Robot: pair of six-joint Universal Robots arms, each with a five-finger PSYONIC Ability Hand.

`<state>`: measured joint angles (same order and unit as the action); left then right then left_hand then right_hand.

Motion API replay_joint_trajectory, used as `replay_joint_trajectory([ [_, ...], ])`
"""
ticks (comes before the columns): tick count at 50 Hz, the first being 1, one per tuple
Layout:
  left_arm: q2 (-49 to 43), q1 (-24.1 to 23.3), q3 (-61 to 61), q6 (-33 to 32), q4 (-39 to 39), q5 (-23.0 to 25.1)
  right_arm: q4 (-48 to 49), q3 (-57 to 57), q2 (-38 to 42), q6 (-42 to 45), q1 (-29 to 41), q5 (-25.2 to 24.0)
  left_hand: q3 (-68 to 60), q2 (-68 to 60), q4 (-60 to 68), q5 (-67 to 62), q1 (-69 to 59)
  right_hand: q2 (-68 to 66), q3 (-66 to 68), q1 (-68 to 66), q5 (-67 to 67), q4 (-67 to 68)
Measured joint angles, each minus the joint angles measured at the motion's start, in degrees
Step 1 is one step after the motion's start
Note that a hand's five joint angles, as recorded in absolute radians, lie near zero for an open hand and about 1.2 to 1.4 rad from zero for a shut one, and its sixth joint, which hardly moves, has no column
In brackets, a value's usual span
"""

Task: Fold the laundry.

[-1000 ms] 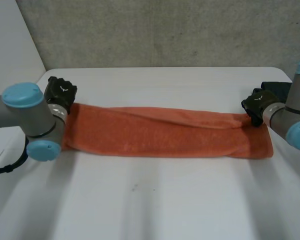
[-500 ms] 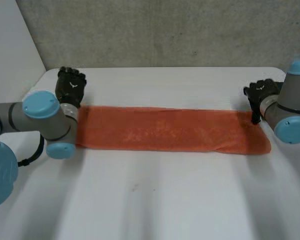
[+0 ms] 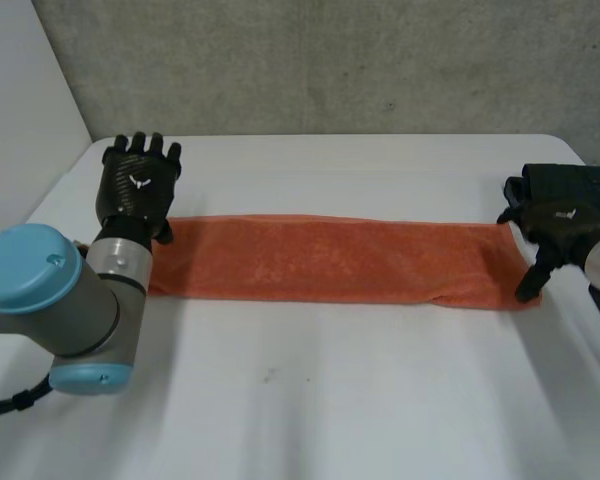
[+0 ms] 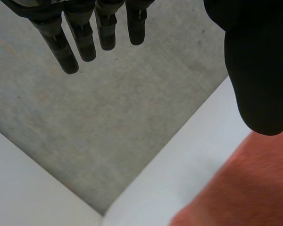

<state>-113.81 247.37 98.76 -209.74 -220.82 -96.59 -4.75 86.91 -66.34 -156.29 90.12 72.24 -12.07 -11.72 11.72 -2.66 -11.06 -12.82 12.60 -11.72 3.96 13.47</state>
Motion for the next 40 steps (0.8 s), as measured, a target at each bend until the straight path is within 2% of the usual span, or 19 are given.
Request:
replay_joint_trajectory([
  [7,0.27,-0.50,0.12,4.76,2.91,0.34,6.58,2.34,5.29,0.80,0.00,0.23,0.00,0.00,0.00,0.00,0.00,-12.88,13.68,-10.82,11.53,12.75],
  [12,-0.27,-0.44,-0.32,5.06,3.48,0.44,9.20,1.93,8.22,2.21,0.26,0.58,0.00,0.00,0.00,0.00,0.00,-14.94,15.53,-12.39,13.21,14.67],
  [14,-0.56,-0.34,-0.47,4.95,3.53,0.45,10.64,1.59,10.22,4.40,0.39,0.74,0.00,0.00,0.00,0.00,0.00,-24.95,24.62,-20.38,21.94,23.62],
  [17,-0.76,-0.27,-0.52,4.80,3.53,0.45,11.57,1.29,11.73,6.77,0.33,0.96,0.00,0.00,0.00,0.00,0.00,-33.13,32.45,-27.24,29.71,31.48],
  [18,-0.80,-0.28,-0.52,4.76,3.52,0.45,11.82,1.19,12.07,7.50,0.26,1.11,0.00,0.00,0.00,0.00,0.00,-47.27,47.12,-38.86,44.62,46.42],
  [21,-0.83,-0.30,-0.46,4.65,3.49,0.42,12.39,1.25,12.34,8.84,-0.18,1.68,0.00,0.00,0.00,0.00,0.00,-54.42,54.57,-43.07,51.81,54.09],
  [25,-0.72,-0.39,-0.34,4.61,3.50,0.32,13.18,2.27,10.88,9.68,-1.09,2.42,0.00,0.00,0.00,0.00,0.00,-54.42,54.97,-43.07,52.11,54.54],
  [30,-0.17,-0.42,-0.20,4.65,3.56,0.20,14.35,4.99,4.17,10.47,-3.40,2.63,0.00,0.00,0.00,0.00,0.00,-54.43,54.97,-43.39,52.31,54.55],
  [36,1.05,-0.34,0.05,4.80,4.24,0.11,14.81,6.59,-1.56,14.40,-11.45,2.33,0.00,0.00,0.00,0.00,0.00,-54.42,54.97,-43.71,52.32,54.55],
  [40,1.99,-0.33,0.30,4.94,5.33,0.10,14.50,5.20,-2.51,22.21,-18.21,2.58,0.00,0.00,0.00,0.00,0.00,-54.42,54.97,-43.71,52.33,54.56],
])
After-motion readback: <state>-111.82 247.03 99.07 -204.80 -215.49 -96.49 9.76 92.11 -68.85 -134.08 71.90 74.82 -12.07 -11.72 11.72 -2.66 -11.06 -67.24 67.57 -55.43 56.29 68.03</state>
